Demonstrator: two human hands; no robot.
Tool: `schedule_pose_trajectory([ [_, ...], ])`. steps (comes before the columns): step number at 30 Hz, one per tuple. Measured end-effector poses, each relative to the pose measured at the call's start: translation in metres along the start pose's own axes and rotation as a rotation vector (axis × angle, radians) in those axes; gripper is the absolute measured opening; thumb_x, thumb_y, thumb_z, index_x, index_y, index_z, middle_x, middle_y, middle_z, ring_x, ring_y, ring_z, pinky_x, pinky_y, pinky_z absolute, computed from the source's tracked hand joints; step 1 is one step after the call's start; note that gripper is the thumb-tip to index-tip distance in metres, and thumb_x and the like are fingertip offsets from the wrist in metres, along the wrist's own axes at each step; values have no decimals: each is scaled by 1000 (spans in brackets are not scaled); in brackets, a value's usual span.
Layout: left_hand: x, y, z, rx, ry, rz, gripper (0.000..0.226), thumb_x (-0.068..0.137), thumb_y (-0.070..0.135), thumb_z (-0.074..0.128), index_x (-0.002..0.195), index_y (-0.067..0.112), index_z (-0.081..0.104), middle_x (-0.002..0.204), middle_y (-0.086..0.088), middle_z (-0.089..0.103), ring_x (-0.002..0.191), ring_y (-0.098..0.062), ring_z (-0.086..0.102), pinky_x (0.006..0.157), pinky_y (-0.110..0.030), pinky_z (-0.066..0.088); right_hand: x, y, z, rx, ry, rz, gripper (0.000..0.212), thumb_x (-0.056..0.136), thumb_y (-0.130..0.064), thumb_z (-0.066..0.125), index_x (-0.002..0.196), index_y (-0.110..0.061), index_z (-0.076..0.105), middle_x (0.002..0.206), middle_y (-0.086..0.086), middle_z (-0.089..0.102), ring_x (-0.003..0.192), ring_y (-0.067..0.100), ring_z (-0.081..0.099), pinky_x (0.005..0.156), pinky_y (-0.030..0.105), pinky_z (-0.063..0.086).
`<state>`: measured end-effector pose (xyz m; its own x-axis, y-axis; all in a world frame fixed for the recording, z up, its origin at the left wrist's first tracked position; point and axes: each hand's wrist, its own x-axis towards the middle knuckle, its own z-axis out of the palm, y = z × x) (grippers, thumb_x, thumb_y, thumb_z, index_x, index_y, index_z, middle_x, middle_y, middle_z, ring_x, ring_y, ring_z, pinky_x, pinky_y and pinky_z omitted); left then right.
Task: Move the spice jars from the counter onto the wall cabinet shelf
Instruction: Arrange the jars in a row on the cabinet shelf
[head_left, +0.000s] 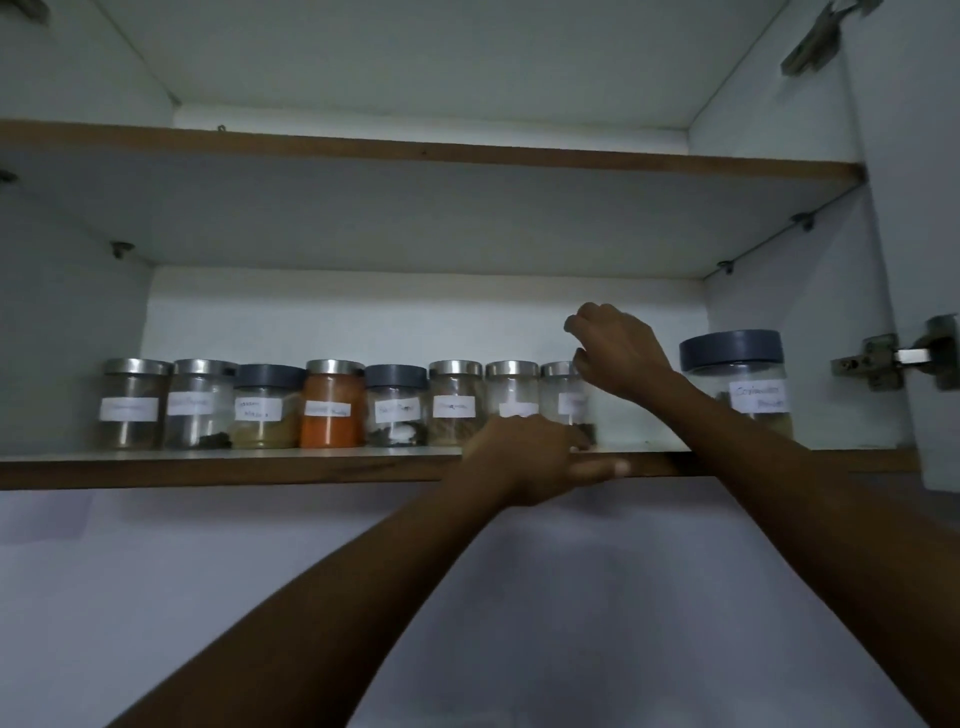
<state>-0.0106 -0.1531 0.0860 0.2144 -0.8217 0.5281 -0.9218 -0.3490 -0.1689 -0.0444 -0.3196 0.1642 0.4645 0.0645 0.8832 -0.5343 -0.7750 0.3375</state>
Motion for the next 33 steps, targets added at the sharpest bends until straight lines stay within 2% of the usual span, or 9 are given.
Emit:
schedule_pose_trajectory([
  [6, 1, -1, 1, 100, -22, 24, 70, 81, 75, 36, 133, 30, 47, 124, -8, 59, 112, -26, 55, 89, -38, 44, -38, 25, -53, -168, -14, -73, 20, 83, -16, 50, 90, -5, 65, 91, 11, 64, 81, 26, 54, 75, 40, 42],
  [9, 0, 2, 0, 95, -16, 24, 70, 81, 76, 35, 134, 31, 46, 128, -5, 57, 114, -25, 54, 87, -37, 42, -62, 48, -70, -197, -60, -78, 30, 87, -22, 43, 100, -6, 64, 99, 12, 64, 85, 26, 55, 78, 40, 43],
  [13, -1, 1, -1, 72, -3, -1, 68, 81, 76, 36, 134, 35, 44, 132, -1, 54, 119, -22, 51, 86, -34, 39, -86, 66, -90, -194, -172, -16, 65, 81, -41, 14, 120, -8, 55, 119, 15, 58, 98, 31, 56, 83, 43, 41],
  [15, 0, 0, -1, 65, 1, -1, 68, 80, 76, 37, 134, 35, 44, 132, 0, 54, 119, -21, 51, 88, -35, 39, -90, 74, -95, -164, -211, 29, 69, 79, -44, 13, 128, -8, 47, 128, 15, 52, 107, 31, 53, 90, 45, 39],
  [20, 2, -2, 3, 57, 24, 15, 66, 79, 76, 38, 130, 34, 47, 127, 1, 58, 116, -20, 53, 88, -34, 39, -87, 89, -101, -40, -352, 144, 64, 88, -44, 43, 141, -12, 29, 145, 10, 36, 129, 28, 37, 107, 48, 21],
  [22, 4, -1, 3, 51, 31, 13, 67, 79, 75, 40, 131, 34, 48, 128, 2, 57, 116, -19, 52, 90, -34, 39, -83, 97, -102, 60, -444, 196, 68, 84, -42, 59, 140, -14, 32, 142, 9, 40, 125, 26, 41, 109, 48, 18],
  [26, 5, 1, 2, 75, 27, -6, 68, 79, 74, 41, 131, 31, 48, 130, 4, 56, 115, -17, 53, 92, -35, 44, -73, 115, -101, 165, -590, 142, 56, 72, -39, 74, 117, -14, 51, 112, 7, 59, 94, 20, 52, 88, 37, 41],
  [29, 2, 3, 2, 158, 67, -25, 68, 79, 76, 39, 130, 31, 49, 126, 6, 59, 112, -16, 54, 86, -32, 45, -69, 124, -99, 188, -602, 64, 57, 67, -30, 80, 113, -12, 52, 106, 6, 58, 92, 22, 53, 82, 37, 44],
  [33, 2, 5, 6, 269, 135, -58, 71, 76, 80, 33, 122, 30, 55, 103, 3, 67, 95, -16, 60, 73, -30, 45, -66, 127, -90, 230, -558, -17, 53, 66, -26, 82, 107, -8, 54, 99, 7, 56, 88, 22, 52, 75, 34, 41],
])
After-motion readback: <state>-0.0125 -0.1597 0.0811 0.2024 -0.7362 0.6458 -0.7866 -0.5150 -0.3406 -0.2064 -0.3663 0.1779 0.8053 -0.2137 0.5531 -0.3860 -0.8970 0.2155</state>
